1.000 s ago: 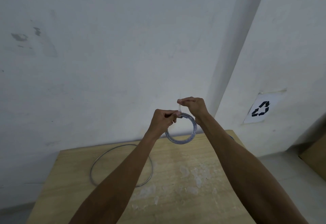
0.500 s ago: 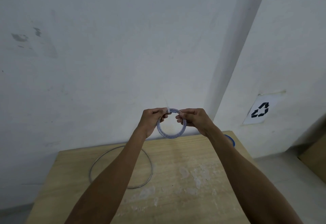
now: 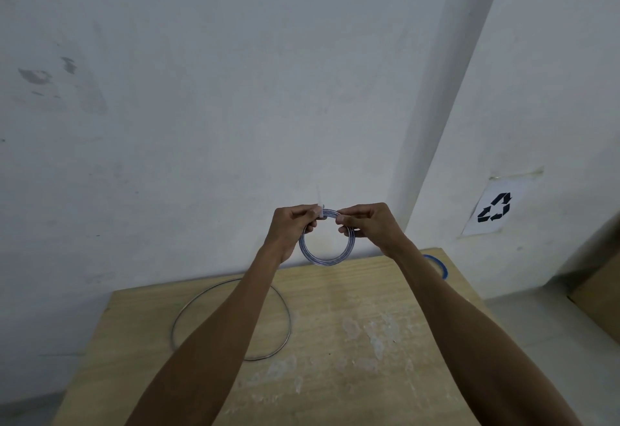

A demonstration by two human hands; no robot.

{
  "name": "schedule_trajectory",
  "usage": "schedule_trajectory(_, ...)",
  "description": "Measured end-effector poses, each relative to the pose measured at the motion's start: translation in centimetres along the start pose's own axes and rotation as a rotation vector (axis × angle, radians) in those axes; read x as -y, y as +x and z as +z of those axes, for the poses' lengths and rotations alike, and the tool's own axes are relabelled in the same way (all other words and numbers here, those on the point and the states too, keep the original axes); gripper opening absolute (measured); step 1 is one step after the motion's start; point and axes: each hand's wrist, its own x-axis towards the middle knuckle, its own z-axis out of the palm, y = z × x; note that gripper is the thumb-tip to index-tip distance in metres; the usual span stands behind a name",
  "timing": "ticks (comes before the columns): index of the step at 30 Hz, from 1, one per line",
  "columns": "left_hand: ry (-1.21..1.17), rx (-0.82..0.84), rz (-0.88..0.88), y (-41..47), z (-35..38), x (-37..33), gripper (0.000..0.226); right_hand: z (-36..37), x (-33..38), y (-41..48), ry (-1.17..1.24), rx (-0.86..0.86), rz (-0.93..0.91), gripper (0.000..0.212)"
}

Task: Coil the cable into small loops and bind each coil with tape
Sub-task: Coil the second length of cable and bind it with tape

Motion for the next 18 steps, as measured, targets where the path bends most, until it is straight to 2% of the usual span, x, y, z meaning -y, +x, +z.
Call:
schedule_trajectory(9, 0.032, 0.045, 0.016, 0.27, -0.19, -0.65, 0.014, 0.66, -0.14, 0.56, 0.047, -0.012, -0.033, 0.022)
schedule_trajectory(14, 0.016, 0.062, -0.014, 0.2, -0.26, -0.84, 0.011, 0.63, -0.3, 0.84, -0.009, -0.027, -0.082, 0.019)
schedule_trajectory(18, 0.008, 0.05, -0.007, 0.08, -0.21, -0.83, 0.012, 0.28, 0.0, 0.62, -0.032, 0.007, -0.095, 0.027)
